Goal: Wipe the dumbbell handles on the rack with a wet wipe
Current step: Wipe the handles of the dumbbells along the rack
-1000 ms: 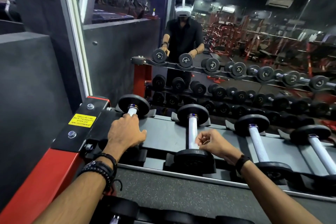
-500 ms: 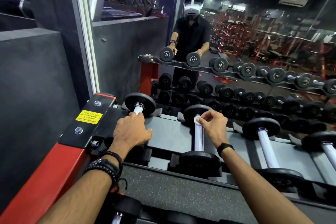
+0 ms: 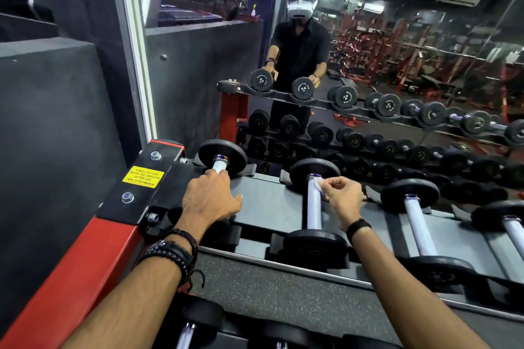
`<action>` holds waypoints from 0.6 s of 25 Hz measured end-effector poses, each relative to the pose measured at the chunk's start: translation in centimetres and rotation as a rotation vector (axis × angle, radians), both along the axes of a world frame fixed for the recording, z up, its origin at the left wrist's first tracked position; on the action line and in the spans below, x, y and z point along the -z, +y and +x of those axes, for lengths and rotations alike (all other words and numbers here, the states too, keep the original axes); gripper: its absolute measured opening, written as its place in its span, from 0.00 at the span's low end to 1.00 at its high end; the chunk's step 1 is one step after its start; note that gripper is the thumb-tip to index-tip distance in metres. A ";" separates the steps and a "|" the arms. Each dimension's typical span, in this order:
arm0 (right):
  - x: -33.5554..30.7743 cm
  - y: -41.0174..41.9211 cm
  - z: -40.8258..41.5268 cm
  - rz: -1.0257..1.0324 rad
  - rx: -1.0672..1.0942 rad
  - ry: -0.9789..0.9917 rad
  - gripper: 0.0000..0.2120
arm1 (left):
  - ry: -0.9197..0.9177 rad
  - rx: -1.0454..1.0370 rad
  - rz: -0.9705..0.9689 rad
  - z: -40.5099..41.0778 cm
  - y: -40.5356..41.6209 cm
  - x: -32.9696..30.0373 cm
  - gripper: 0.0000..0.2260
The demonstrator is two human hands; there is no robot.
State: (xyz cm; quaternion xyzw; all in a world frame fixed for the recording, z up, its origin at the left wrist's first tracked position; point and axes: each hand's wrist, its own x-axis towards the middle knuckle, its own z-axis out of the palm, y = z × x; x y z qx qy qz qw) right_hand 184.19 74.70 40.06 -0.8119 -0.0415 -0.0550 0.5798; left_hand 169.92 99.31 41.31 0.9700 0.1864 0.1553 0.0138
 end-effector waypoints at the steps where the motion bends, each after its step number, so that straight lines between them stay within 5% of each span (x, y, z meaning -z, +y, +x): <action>1: 0.7 -0.1 0.0 0.015 0.000 0.053 0.11 | -0.002 0.003 -0.004 0.0 0.0 0.0 0.26; 6: 1.9 -2.5 -3.5 -0.060 -0.292 0.508 0.09 | -0.010 0.006 0.008 0.4 -0.1 0.3 0.25; 12: -1.4 1.5 0.2 0.388 -0.108 0.541 0.11 | -0.026 0.009 -0.017 0.0 0.0 0.0 0.25; 15: -0.6 -0.6 -2.1 0.339 -0.311 0.750 0.15 | -0.020 0.006 -0.012 0.1 0.0 0.1 0.24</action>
